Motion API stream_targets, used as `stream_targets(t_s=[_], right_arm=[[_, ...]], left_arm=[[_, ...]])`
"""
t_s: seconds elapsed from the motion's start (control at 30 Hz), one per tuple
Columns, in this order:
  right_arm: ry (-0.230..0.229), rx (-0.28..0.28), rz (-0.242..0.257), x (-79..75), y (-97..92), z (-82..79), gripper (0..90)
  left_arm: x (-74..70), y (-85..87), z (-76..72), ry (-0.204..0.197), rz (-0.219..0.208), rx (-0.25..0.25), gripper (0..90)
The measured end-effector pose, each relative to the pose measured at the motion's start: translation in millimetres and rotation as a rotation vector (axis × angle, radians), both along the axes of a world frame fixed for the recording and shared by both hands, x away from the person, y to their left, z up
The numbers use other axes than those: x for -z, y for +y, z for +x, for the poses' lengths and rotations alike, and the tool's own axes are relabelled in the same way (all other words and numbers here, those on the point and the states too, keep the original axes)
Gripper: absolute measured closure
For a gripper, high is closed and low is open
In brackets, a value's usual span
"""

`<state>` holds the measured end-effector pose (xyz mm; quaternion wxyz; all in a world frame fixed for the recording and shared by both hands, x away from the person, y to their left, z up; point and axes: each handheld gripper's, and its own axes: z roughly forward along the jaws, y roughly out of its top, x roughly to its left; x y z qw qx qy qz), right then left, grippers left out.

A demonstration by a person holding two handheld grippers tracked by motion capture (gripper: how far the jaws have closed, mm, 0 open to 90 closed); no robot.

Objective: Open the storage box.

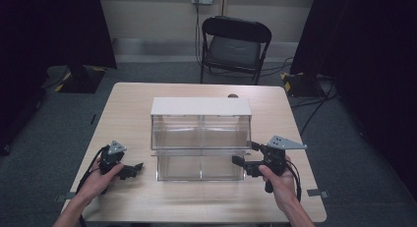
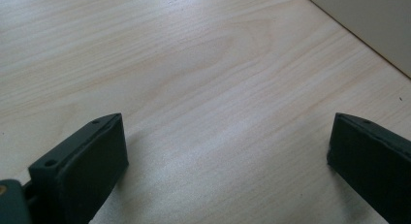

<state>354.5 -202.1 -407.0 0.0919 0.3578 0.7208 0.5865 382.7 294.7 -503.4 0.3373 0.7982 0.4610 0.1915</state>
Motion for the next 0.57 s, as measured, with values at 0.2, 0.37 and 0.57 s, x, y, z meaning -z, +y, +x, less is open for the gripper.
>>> stream_targets(t_s=[0.2, 0.37, 0.57], right_arm=[[0.004, 0.009, -0.005, -0.4, 0.4, -2.0, 11.4], [0.006, 0.006, -0.003, -0.2, 0.1, -1.6, 11.3], [0.000, -0.002, -0.001, 0.0, -0.2, -0.7, 11.4]], left_arm=[[0.0, -0.2, 0.2, 0.001, -0.001, -0.001, 0.0], [-0.2, 0.3, 0.6, -0.002, 0.006, 0.004, 0.0], [-0.2, 0.2, 0.6, -0.002, 0.006, 0.003, 0.0]])
